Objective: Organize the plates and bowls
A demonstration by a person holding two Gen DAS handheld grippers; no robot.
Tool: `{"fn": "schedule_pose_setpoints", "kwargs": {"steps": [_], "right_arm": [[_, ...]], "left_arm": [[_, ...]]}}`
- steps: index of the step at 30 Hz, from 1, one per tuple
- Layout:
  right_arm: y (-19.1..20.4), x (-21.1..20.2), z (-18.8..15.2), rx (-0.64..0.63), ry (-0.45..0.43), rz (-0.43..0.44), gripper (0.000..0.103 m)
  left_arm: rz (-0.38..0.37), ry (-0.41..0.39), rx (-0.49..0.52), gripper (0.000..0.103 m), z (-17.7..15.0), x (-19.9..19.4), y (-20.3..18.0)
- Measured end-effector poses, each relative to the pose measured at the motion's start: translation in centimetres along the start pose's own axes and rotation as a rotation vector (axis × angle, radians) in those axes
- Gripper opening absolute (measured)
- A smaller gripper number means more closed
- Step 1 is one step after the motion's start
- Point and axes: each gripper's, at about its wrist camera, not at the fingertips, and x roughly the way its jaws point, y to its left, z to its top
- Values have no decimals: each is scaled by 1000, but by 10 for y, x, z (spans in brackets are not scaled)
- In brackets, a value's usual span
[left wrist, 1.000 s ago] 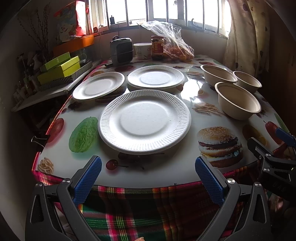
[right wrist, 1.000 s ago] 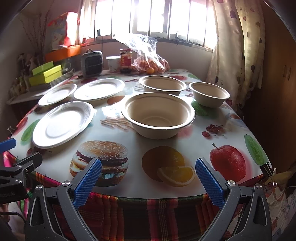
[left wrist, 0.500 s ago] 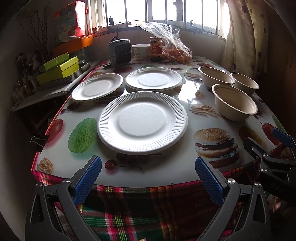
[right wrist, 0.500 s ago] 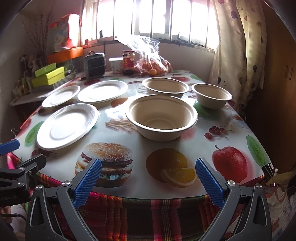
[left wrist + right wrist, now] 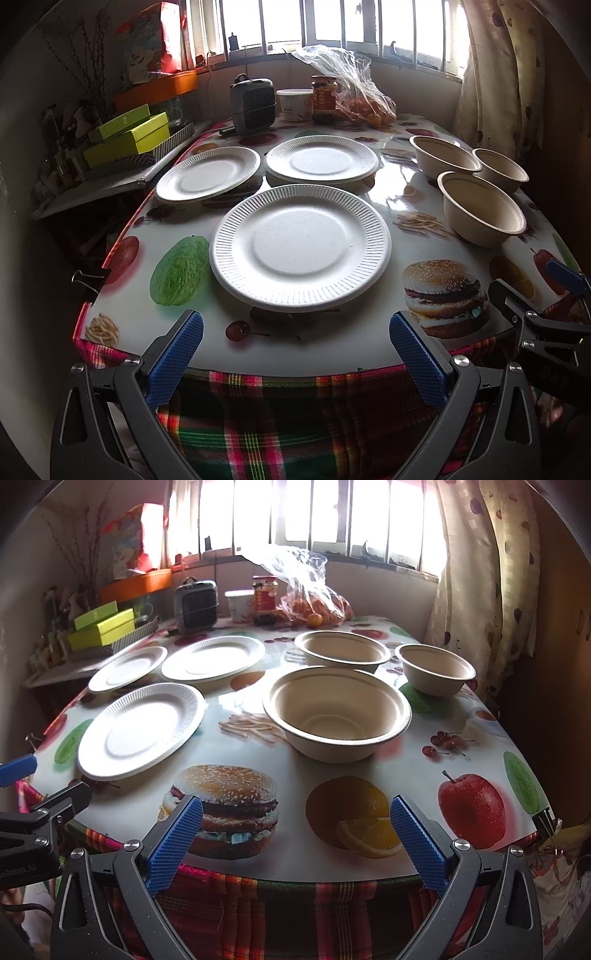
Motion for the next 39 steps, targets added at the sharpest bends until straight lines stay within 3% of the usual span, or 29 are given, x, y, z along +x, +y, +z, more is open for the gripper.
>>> {"fn": "schedule_pose_setpoints", "kwargs": {"steps": [30, 39], "right_arm": [[3, 2, 1, 3, 6, 3, 103], [9, -1, 17, -14, -7, 18, 103]], "left_arm": [[-13, 1, -6, 102, 5, 2, 2], [-12, -1, -21, 102, 17, 2, 11]]}}
